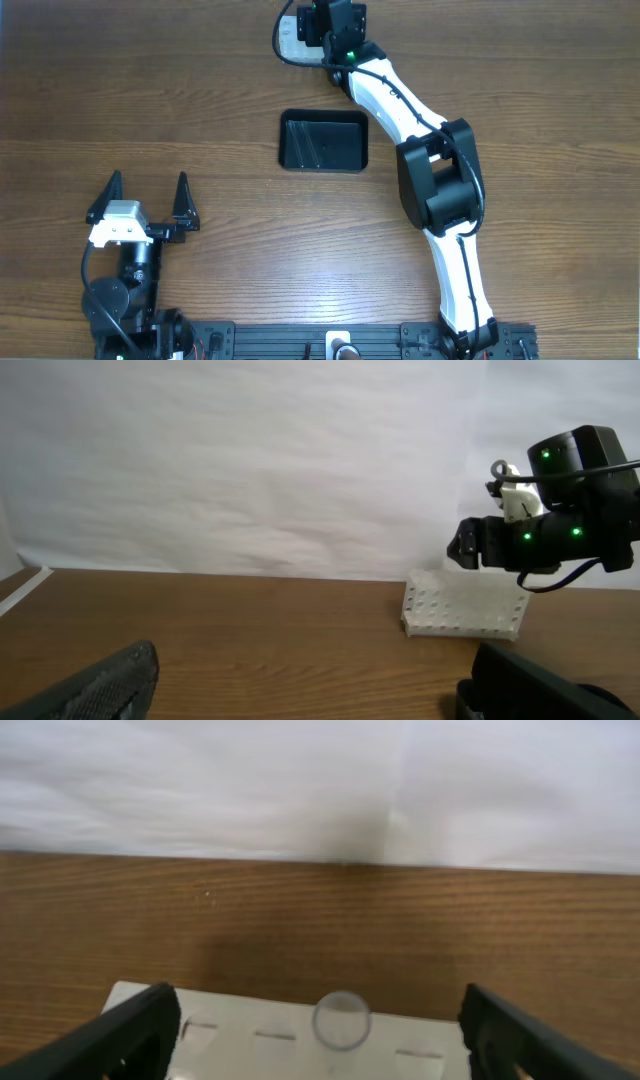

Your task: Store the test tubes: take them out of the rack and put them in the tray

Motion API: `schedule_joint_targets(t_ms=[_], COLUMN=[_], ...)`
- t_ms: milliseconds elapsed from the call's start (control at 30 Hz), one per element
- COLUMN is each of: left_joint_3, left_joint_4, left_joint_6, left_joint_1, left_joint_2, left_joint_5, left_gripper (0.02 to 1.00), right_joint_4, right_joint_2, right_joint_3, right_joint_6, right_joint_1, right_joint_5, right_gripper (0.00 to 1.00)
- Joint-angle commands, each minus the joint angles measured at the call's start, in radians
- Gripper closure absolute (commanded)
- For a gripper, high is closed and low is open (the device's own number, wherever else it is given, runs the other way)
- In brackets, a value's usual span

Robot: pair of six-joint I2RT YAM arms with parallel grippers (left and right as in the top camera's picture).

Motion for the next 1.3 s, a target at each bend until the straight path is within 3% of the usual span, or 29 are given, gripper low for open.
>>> schedule_joint_targets(t_ms=[33,200,633,1300], left_joint_3=[-0.008,-0.008,-0.008,-0.008], left_joint_4=[0.005,0.005,0.005,0.005], left_joint_6=[0.014,0.014,0.014,0.014], left_joint_1=[0.005,0.005,0.005,0.005], left_joint_2=[-0.007,-0.007,-0.007,-0.007], left_joint_5=[0.014,0.014,0.014,0.014], left_gripper=[0.020,0.020,0.020,0.020], right_joint_4=[0.014,0.018,0.018,0.006], right_joint_2=[0.037,0.038,0.038,0.037], right_joint_3=[0.027,0.027,0.027,0.027], right_joint_6=[0.013,0.018,0.017,0.002], right_joint_1=[-0.003,-0.005,-0.008,-0.020], right_joint_5=[0.016,0.016,0.016,0.017], right_gripper=[0.213,0.301,0.645,0.884])
